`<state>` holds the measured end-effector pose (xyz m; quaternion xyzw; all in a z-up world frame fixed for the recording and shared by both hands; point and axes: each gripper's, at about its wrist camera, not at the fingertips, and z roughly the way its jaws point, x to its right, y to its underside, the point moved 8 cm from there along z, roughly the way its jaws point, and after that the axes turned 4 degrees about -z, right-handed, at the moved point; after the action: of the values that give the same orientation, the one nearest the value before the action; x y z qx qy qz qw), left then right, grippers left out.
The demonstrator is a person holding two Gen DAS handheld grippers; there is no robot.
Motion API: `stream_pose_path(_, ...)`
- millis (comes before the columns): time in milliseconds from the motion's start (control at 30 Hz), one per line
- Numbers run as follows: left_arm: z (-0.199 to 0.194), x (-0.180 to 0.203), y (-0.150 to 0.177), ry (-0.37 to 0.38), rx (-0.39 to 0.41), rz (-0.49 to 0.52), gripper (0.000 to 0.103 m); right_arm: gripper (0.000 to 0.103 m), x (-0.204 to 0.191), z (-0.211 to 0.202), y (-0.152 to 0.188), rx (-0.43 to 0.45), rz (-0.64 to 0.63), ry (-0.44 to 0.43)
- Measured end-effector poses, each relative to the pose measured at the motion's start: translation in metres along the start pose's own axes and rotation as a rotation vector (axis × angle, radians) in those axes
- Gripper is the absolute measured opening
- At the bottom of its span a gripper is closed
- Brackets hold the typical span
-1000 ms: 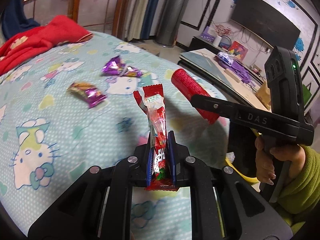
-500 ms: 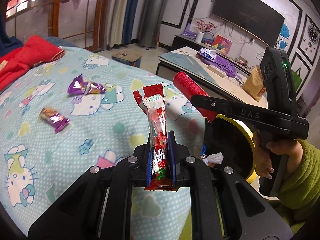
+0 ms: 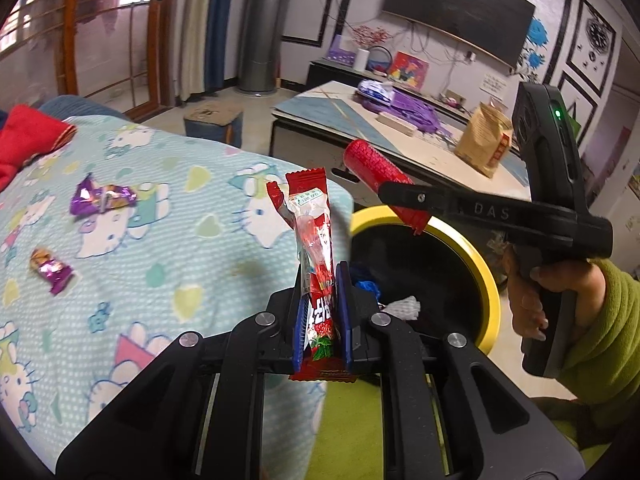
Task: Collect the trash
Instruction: 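Carry the red candy stick and red tube in both tools over the yellow bin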
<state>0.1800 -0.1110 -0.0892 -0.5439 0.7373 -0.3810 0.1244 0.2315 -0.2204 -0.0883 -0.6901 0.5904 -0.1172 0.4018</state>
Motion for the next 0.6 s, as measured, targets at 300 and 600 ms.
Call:
stream_pose_path(300,0.021,0.025,0.004,0.040,-0.032,0.052,0.009,0.030,0.041,-0.016,0.010,0.001,0.061,0.064)
stream_pose_path(600,0.040,0.047,0.010,0.081,-0.071,0.094,0.009,0.030,0.073,-0.028,0.024,-0.014,0.110,0.124)
